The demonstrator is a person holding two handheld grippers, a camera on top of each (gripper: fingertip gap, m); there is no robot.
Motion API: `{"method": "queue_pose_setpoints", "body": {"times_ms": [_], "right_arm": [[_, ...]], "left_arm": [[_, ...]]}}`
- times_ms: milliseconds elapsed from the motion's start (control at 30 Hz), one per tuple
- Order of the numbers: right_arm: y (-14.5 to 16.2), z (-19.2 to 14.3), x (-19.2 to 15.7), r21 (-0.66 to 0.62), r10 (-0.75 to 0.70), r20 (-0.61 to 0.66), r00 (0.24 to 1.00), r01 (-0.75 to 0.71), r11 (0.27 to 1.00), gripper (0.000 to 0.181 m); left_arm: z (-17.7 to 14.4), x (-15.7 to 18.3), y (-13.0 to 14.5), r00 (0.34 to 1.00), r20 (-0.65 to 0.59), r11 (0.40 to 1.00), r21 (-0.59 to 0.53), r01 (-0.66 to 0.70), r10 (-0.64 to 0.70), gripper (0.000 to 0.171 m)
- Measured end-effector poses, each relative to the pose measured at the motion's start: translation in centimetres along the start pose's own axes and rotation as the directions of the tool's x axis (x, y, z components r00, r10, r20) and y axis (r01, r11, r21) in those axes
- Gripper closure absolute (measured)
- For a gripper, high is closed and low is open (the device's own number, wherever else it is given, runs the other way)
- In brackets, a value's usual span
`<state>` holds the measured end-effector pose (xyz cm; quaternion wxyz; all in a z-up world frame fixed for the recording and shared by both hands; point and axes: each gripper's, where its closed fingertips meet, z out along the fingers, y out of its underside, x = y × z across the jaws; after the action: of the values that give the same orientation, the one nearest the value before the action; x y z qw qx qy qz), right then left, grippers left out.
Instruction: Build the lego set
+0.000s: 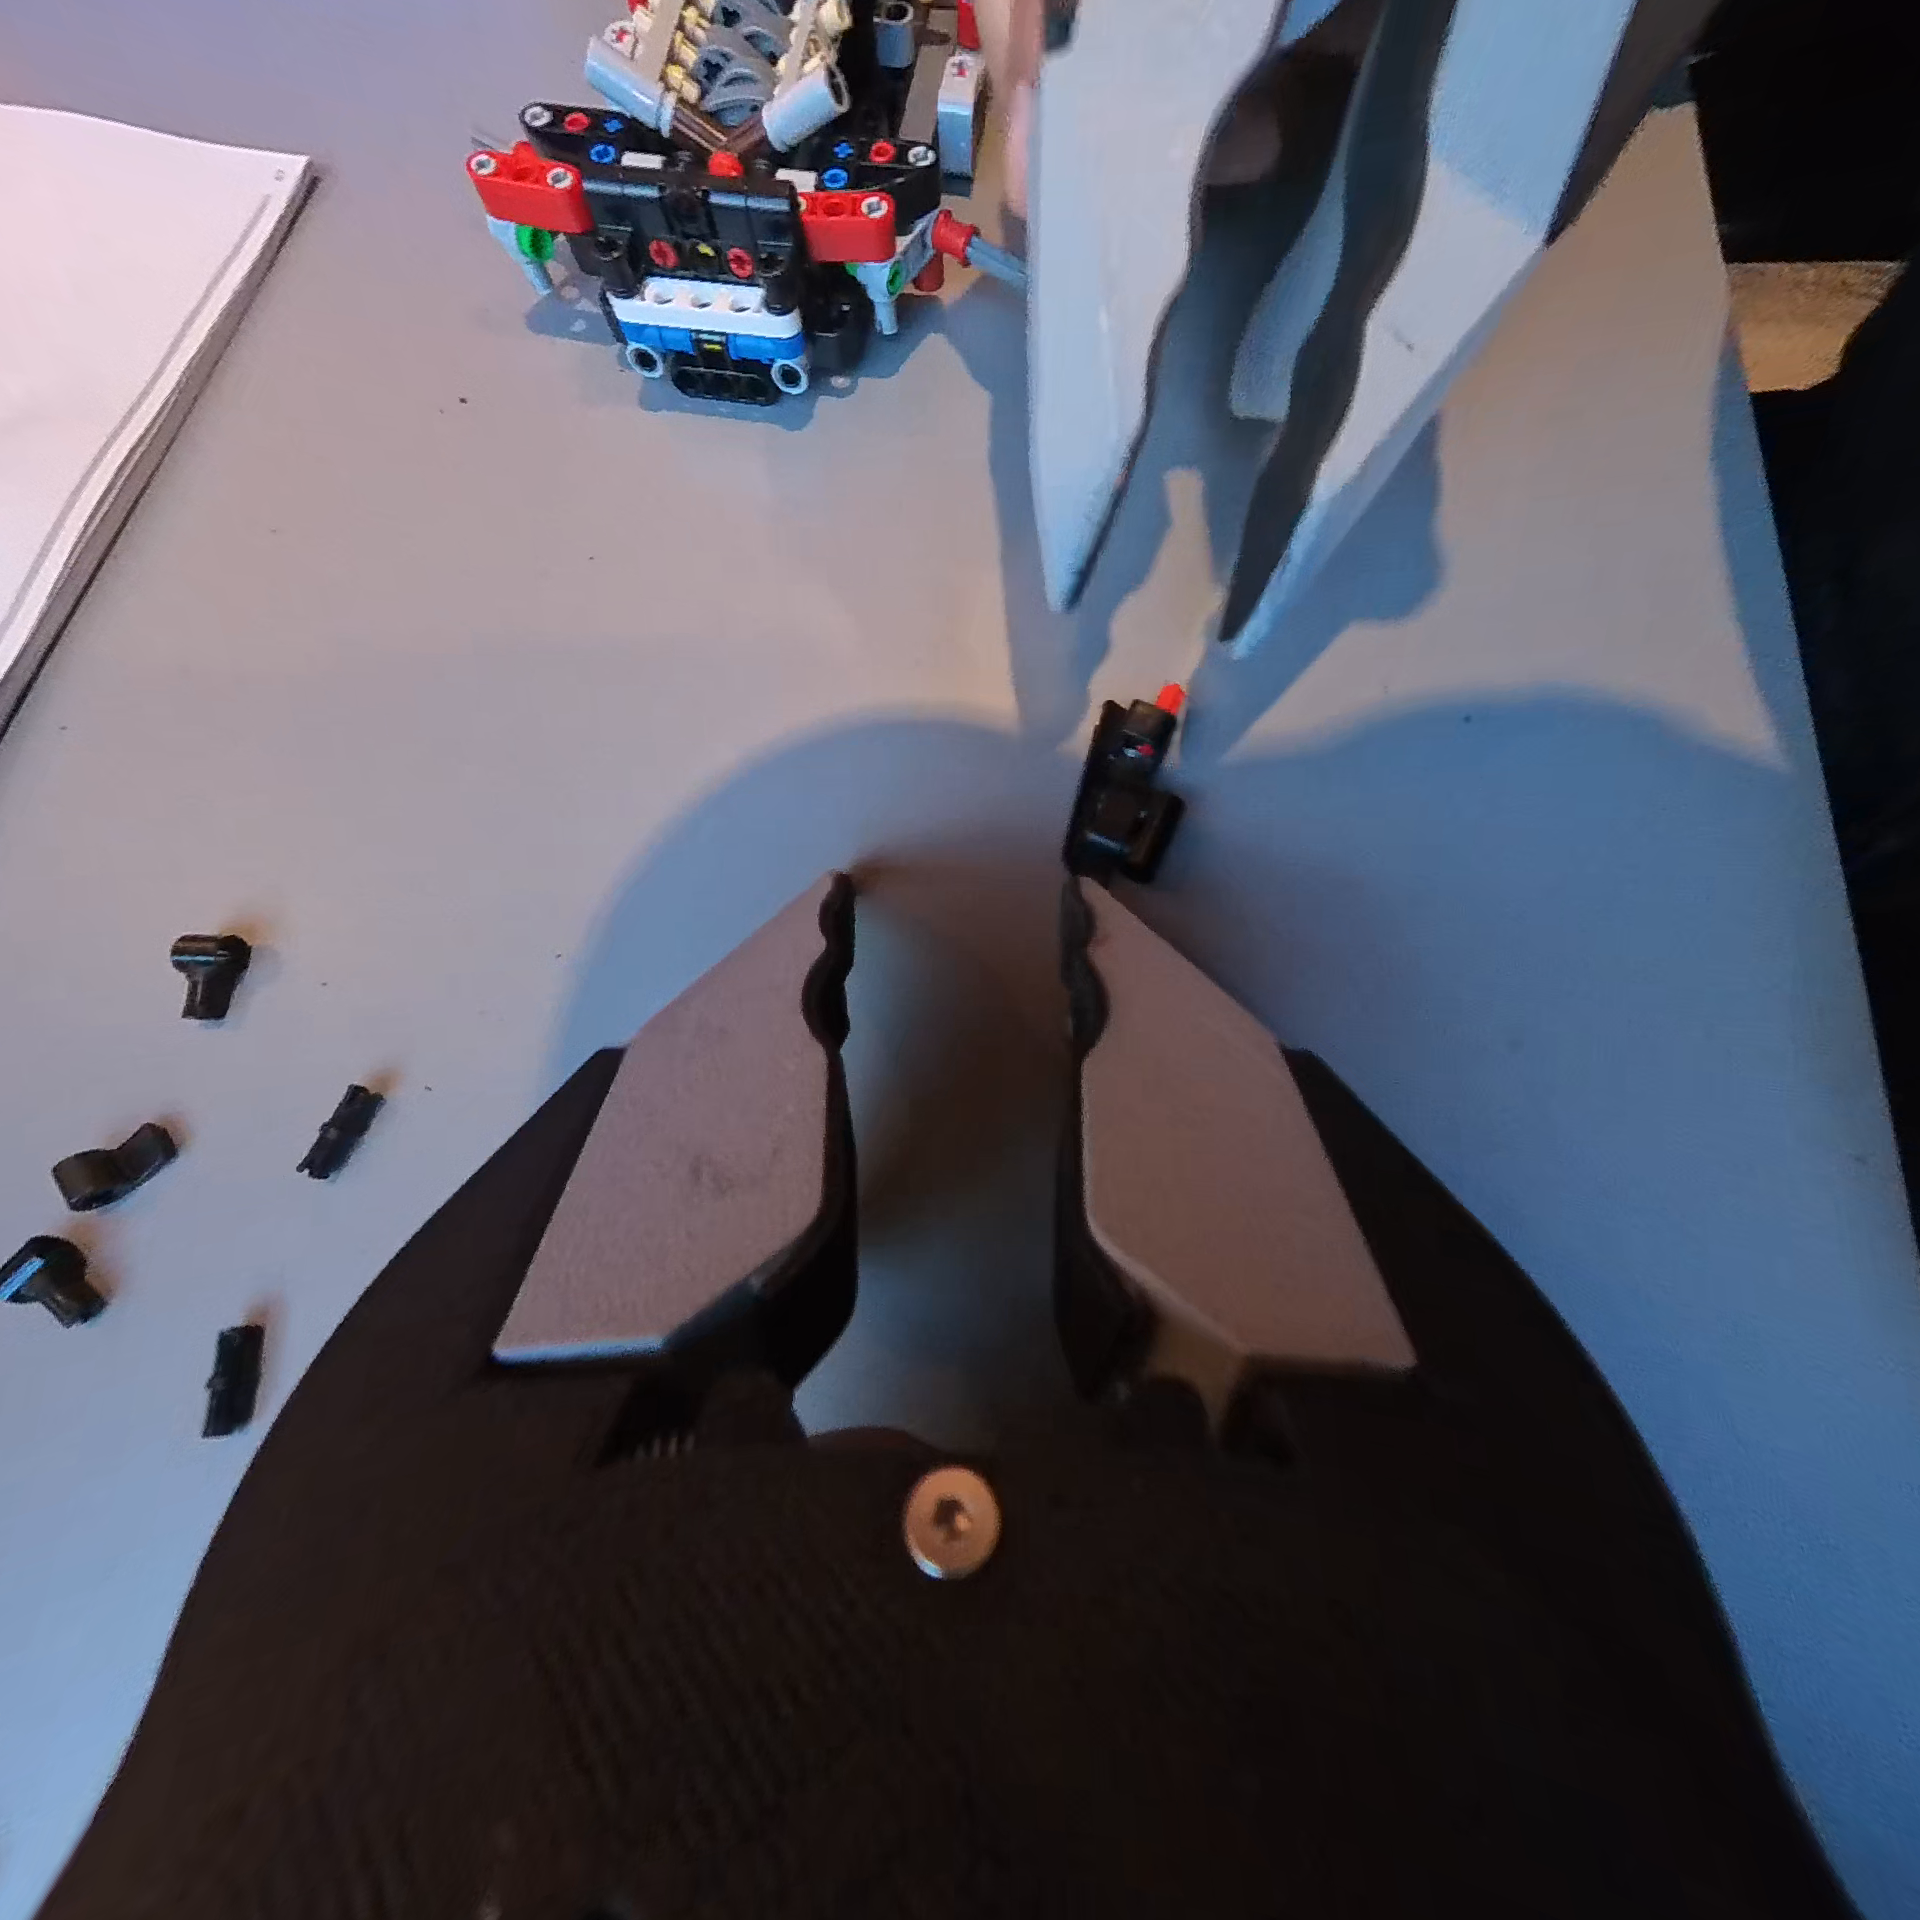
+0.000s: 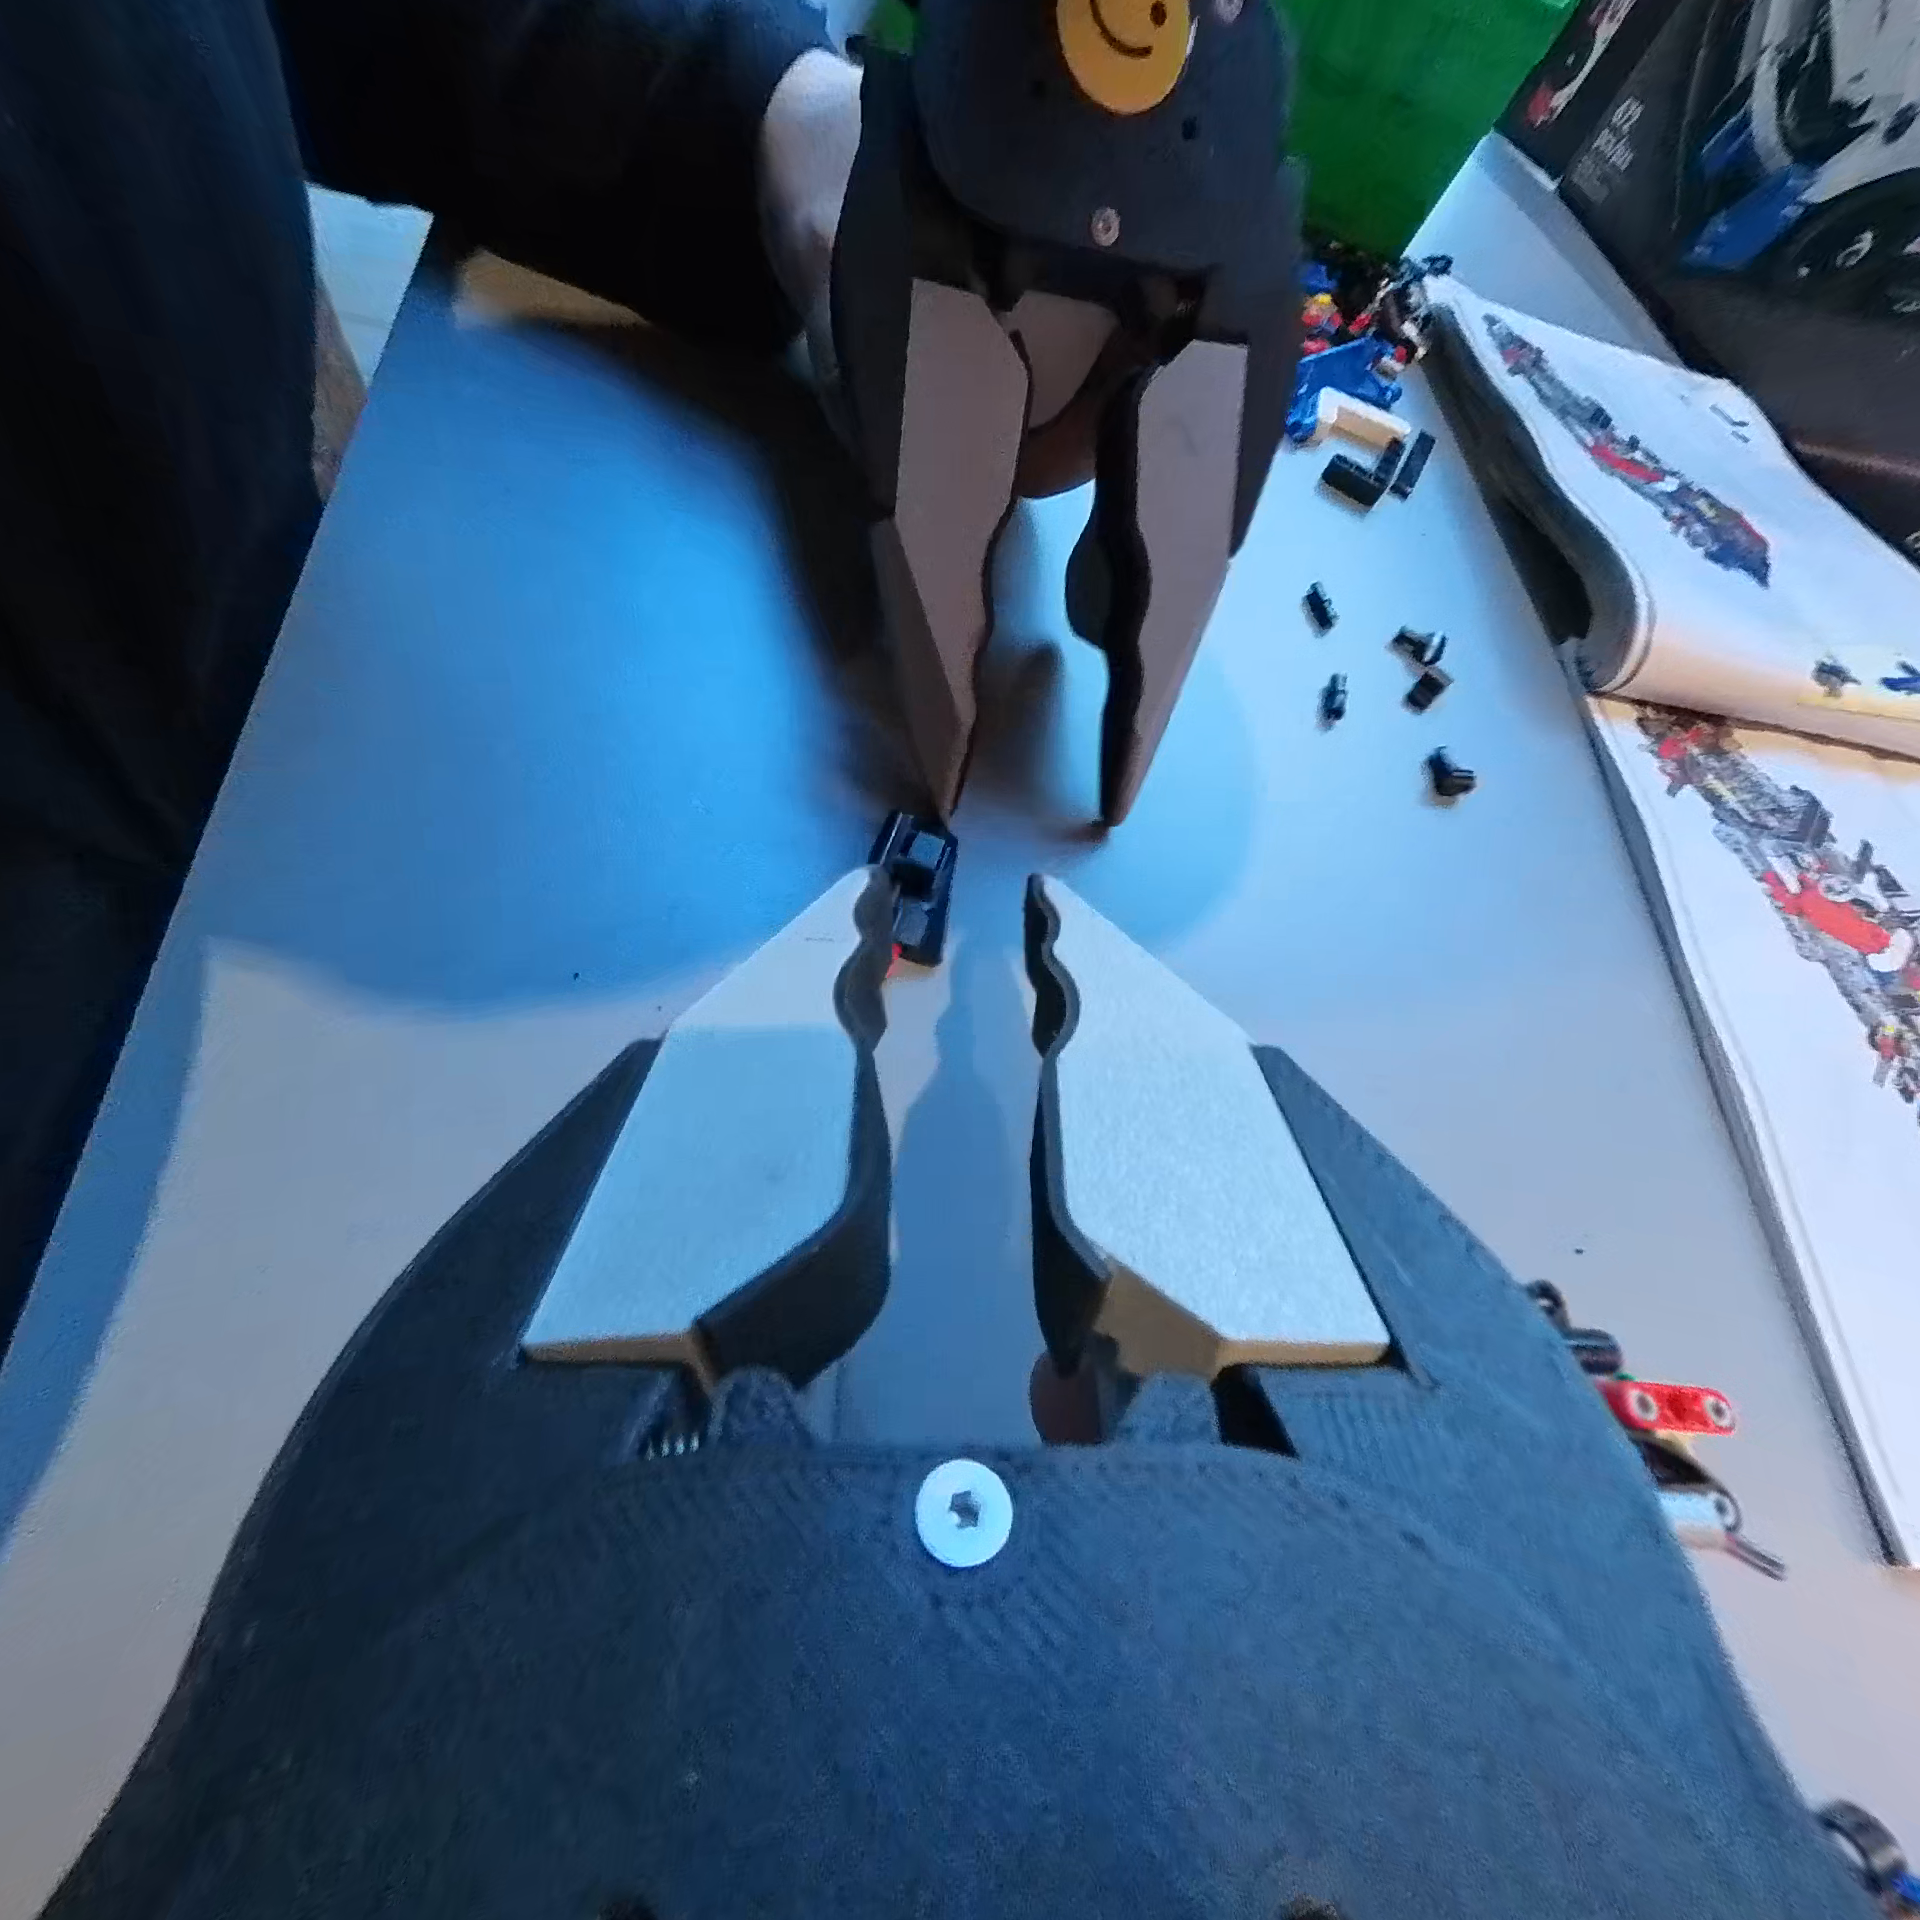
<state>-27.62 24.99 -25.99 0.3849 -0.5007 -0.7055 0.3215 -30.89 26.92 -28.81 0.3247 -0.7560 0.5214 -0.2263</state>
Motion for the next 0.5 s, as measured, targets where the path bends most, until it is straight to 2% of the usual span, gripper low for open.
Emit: {"method": "queue_pose_setpoints", "body": {"times_ms": [233, 300, 400, 500], "right_arm": [[1.7, 1.1, -1.8, -0.124, -0.039, 0.084, 0.996, 0.050, 0.991, 0.161], [1.9, 1.2, -2.6, -0.136, -0.067, 0.122, 0.990, 0.083, 0.987, 0.169], [1.4, 0.9, -4.3, -0.101, -0.099, 0.203, 0.974, 0.121, 0.987, 0.170], [1.0, 0.8, -4.6, -0.070, -0.120, 0.202, 0.972, 0.137, 0.988, 0.170]], "left_arm": [[-0.2, -2.8, 0.1, 0.987, 0.117, 0.994, 0.006, 0.112, -0.112, 0.144], [-0.2, -1.8, 0.0, 0.995, 0.072, 0.998, 0.007, 0.068, -0.069, 0.140], [-0.5, 0.1, -0.4, 1.000, -0.014, 0.999, 0.041, -0.020, 0.021, 0.138], [-0.9, -0.1, -0.7, 1.000, -0.024, 0.997, 0.071, 0.009, -0.007, 0.139]]}}
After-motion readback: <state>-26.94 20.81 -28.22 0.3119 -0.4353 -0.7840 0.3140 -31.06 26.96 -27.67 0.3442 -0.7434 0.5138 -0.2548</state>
